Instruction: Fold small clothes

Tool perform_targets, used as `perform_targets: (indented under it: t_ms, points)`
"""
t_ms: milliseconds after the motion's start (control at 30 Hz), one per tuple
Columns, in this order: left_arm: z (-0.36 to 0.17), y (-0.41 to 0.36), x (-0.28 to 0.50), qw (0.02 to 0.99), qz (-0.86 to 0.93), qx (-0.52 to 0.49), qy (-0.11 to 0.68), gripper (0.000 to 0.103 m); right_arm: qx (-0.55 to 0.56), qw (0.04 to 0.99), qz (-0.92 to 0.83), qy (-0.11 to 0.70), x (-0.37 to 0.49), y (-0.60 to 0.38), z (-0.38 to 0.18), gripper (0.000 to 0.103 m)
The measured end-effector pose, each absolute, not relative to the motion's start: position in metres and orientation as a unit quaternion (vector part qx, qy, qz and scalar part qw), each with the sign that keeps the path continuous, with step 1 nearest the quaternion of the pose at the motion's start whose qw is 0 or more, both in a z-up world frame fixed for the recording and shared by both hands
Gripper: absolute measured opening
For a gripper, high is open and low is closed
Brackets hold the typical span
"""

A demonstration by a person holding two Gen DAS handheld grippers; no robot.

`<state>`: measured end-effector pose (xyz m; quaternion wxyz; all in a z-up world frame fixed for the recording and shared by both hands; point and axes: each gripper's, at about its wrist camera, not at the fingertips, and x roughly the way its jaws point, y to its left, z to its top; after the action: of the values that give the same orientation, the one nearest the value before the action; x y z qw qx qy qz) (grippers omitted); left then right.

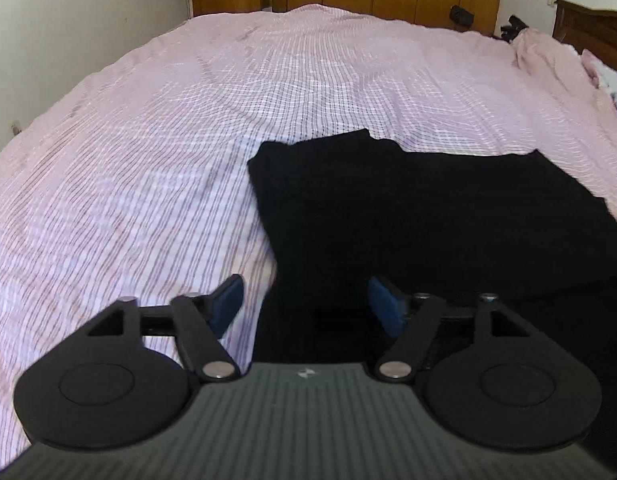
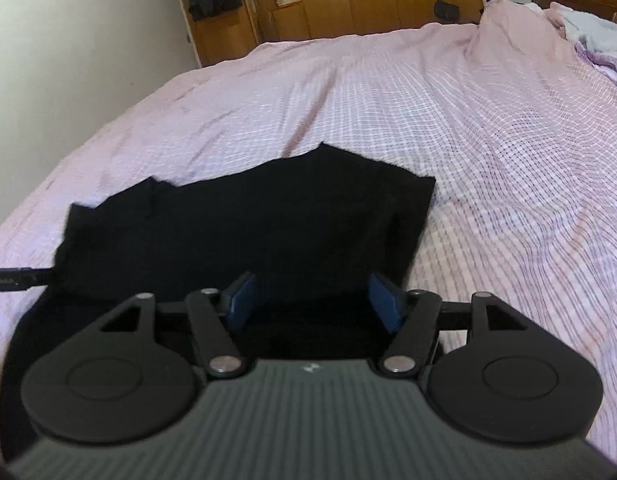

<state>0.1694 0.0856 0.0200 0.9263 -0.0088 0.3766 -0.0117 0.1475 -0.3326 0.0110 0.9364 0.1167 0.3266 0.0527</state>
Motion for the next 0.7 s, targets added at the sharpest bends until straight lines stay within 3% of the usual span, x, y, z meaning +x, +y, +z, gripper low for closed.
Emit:
perform_targets:
  t_ms: [167,700]
  points:
    - [0.028,0.09,0.122,0.924,-0.016,-0.026,0.38,0.089,0.129,0.932,0.069,0.331,0.103,-0.323,0.021,0.064]
    - [0.006,0.094,0.024,0.913,-0.012,-0.037,0.407,0.09,0.108,0.935,0.046,0.333,0.004,-0.313,0.009,0.064]
